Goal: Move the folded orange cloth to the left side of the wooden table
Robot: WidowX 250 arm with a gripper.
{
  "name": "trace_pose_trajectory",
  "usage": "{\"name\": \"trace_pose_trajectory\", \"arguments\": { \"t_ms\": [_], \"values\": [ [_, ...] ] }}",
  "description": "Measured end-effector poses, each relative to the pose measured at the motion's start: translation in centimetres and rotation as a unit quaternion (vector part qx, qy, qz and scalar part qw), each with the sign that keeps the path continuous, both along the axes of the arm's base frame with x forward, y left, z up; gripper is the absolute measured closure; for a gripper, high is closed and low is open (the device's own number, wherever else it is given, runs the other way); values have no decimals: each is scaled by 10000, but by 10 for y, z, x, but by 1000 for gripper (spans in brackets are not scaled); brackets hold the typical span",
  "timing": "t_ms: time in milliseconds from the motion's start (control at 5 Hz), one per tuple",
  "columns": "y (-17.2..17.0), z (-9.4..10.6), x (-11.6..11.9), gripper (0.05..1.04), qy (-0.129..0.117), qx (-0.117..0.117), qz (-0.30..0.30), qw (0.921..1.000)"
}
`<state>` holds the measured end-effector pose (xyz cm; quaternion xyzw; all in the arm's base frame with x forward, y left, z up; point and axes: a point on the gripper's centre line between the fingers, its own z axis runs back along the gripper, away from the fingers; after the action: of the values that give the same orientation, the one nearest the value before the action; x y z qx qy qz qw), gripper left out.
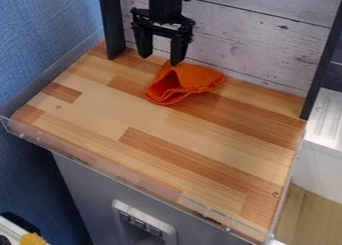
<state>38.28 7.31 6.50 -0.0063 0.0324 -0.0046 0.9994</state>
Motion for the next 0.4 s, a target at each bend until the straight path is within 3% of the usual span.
{"name": "trace_pose_trajectory", "arguments": {
  "t_ms": [400],
  "values": [
    [-7,-13,-6,85,53,-51,-744,9972]
  ]
}}
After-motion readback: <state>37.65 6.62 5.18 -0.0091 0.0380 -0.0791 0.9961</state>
